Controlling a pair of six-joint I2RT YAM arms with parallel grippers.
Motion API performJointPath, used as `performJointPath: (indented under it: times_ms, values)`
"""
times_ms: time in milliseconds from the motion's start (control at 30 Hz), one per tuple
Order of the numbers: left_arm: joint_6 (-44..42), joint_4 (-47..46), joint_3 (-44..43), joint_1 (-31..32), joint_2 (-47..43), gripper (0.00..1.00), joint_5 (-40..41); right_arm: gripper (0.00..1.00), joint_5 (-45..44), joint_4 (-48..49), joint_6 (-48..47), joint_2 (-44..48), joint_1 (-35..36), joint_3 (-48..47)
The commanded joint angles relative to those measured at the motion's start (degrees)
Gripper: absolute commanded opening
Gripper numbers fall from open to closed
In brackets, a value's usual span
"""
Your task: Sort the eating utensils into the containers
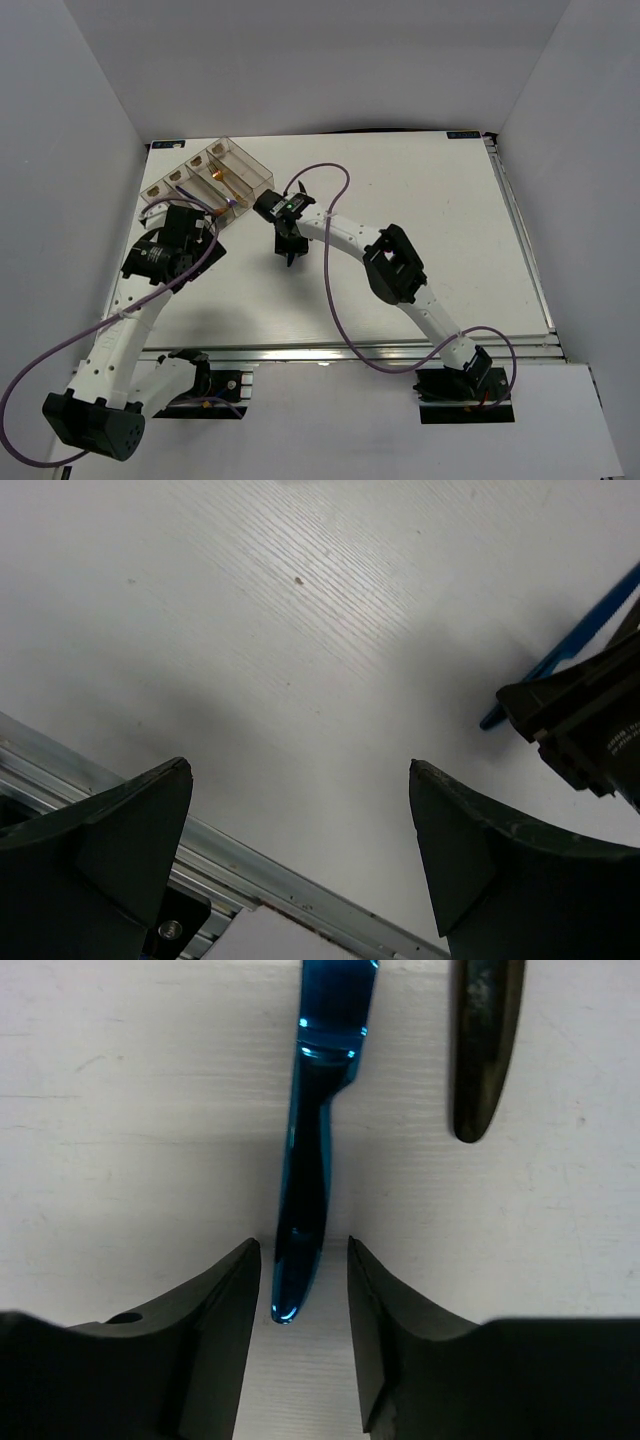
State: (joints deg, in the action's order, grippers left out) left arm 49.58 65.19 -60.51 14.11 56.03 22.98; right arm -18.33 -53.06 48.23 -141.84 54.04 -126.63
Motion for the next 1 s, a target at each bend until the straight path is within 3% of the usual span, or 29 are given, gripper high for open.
performJointPath:
  times_ms: [0, 167, 300, 733, 967]
  values:
    - [-2.5, -2.1, -1.0, 1.8, -0.4, 0.98, -3.0, 0.45, -2.3, -6.7, 1.9, -2.7, 0.4, 0.8]
    - [-3.7, -3.5, -2.9, 3.6, 1.8, 0.98, -4.3, 0.39, 0.8, -5.5, 0.7, -0.9, 0.2, 9.6]
    - [-5.0, -4.4, -4.4, 4.2, 2.9, 0.98, -6.2, 0.39, 7.6, 4.4, -3.7, 1.3, -1.5, 17.5]
    - [-5.5, -5.6, -3.1, 4.7, 2.4, 0.98, -11.0, 0.4, 8.5, 3.1, -14.7, -4.0, -3.7, 13.2]
    - [-4.9, -5.6, -2.2, 4.7, 1.4, 0.98, -12.1, 0.4, 7.0, 0.7, -15.9, -7.7, -4.6, 8.8]
